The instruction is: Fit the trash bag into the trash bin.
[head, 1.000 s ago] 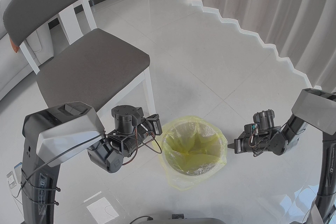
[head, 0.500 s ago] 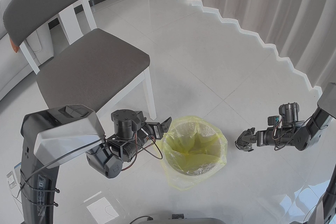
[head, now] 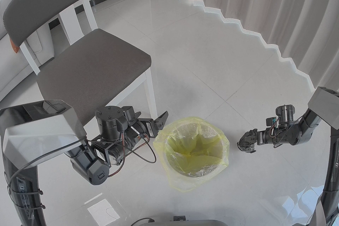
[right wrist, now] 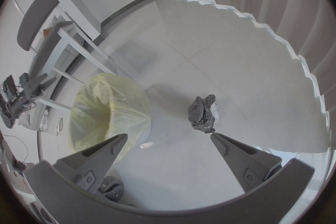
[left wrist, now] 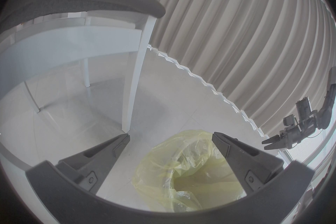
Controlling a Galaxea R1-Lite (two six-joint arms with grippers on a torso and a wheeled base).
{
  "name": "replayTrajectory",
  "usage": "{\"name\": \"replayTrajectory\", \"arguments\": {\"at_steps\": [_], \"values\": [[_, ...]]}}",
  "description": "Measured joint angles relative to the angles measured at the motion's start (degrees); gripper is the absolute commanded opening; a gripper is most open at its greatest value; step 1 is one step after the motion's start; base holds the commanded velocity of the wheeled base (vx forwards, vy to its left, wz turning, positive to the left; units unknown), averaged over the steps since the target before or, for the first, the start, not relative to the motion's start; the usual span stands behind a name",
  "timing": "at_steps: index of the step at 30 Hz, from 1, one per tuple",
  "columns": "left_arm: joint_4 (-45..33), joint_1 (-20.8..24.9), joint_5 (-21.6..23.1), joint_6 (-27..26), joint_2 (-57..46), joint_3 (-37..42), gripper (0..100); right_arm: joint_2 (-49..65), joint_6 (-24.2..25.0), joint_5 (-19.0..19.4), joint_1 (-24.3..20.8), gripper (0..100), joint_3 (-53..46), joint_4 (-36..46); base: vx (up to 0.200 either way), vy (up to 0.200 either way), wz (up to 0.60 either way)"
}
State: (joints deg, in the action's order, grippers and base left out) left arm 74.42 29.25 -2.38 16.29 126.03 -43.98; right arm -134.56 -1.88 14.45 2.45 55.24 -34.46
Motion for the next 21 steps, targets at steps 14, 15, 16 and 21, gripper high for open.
{"name": "replayTrajectory", "arguments": {"at_steps": [14, 15, 16, 21], "values": [[4.75, 0.1, -0.22, -0.11, -4.25, 6.23, 100, -12.06, -2.72, -0.51, 2.65, 100, 27.87, 22.86, 0.0, 0.0, 0.0], [4.82, 0.13, -0.22, -0.11, -4.41, 6.39, 100, -12.76, -2.74, -0.57, 2.73, 100, 29.88, 24.56, 0.0, 0.0, 0.0], [4.89, 0.18, -0.27, -0.12, -4.52, 6.5, 100, -13.37, -2.8, -0.79, 2.78, 100, 31.63, 25.8, 0.0, 0.0, 0.0], [5.19, 0.6, -0.49, -0.17, -4.86, 6.8, 100, -17.43, -2.8, -3.21, 3.04, 100, 41.31, 31.71, 0.0, 0.0, 0.0]]}}
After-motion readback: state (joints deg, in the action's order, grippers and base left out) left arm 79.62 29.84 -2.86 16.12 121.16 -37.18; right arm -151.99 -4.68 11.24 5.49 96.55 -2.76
